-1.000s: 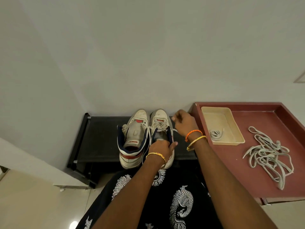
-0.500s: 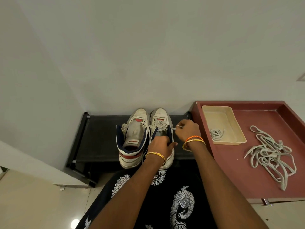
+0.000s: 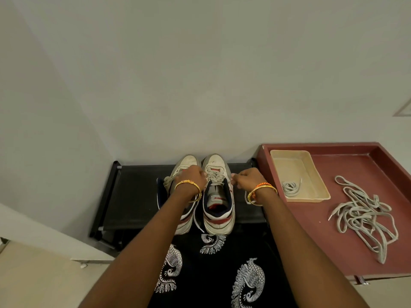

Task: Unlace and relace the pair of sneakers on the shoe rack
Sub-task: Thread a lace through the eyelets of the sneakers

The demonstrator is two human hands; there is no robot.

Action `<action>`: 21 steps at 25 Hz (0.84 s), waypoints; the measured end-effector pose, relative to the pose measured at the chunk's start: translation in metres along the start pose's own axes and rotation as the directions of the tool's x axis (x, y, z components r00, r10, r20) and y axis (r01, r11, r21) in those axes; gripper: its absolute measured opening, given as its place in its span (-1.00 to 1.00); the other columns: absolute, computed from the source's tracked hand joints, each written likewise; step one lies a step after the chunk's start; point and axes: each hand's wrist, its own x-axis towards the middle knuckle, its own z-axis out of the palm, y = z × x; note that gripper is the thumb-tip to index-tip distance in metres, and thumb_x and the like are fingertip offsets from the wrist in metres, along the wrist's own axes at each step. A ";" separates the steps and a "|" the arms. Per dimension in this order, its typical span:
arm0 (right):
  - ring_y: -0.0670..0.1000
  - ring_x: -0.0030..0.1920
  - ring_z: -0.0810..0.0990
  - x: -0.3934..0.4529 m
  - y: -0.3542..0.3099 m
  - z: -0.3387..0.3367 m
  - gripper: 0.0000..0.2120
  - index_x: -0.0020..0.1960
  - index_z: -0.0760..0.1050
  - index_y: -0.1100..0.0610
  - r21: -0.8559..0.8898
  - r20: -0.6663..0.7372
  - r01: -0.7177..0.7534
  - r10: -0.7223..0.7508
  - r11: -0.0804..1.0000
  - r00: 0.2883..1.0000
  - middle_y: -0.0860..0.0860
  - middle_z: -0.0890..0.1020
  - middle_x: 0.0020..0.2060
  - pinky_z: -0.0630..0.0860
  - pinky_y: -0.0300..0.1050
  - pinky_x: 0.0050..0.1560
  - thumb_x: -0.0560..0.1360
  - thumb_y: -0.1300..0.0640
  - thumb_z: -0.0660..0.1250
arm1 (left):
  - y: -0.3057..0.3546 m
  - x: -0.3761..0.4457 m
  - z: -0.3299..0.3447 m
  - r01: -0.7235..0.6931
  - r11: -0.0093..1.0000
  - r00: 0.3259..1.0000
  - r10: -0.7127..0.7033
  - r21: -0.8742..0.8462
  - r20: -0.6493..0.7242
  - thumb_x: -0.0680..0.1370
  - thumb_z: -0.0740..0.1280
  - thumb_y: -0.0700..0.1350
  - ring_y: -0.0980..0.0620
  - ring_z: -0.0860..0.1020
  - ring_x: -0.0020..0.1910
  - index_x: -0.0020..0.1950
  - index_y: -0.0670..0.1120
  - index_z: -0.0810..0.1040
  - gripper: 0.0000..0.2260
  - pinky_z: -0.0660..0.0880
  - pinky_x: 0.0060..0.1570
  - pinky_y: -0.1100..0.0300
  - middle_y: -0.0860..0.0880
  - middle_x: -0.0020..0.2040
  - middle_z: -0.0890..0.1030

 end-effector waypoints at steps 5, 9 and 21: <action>-0.04 -0.41 0.44 -0.030 -0.069 -0.047 -0.73 -0.29 0.55 0.21 0.242 0.049 0.028 -0.041 0.970 0.998 0.02 0.42 -0.49 0.42 -0.22 -0.31 0.55 0.15 0.28 | 0.056 -0.021 -0.070 0.121 0.726 0.992 -0.075 -0.677 0.097 0.56 0.18 -0.33 0.04 0.51 -0.37 -0.02 -0.31 0.60 -0.81 0.47 -0.41 0.34 -0.08 -0.31 0.55; -0.05 -0.45 0.36 -0.058 -0.115 -0.078 -0.79 -0.24 0.56 0.22 0.288 0.040 0.126 -0.143 0.949 0.989 0.00 0.39 -0.47 0.40 -0.21 -0.36 0.54 0.19 0.29 | 0.097 -0.048 -0.122 0.181 0.679 0.977 -0.039 -0.712 0.211 0.59 0.18 -0.25 0.10 0.54 -0.34 -0.10 -0.19 0.59 -0.80 0.43 -0.26 0.25 -0.01 -0.32 0.59; -0.02 -0.12 0.57 -0.111 -0.124 -0.097 -0.86 -0.03 0.64 0.16 -0.156 -0.122 0.455 -0.474 0.877 0.872 0.03 0.64 -0.16 0.44 -0.31 -0.19 0.48 0.20 0.32 | 0.123 -0.076 -0.139 0.450 0.505 0.865 -0.042 -0.736 0.499 0.59 0.18 -0.21 -0.01 0.67 -0.18 -0.18 -0.23 0.53 -0.78 0.53 -0.11 0.11 -0.13 -0.40 0.65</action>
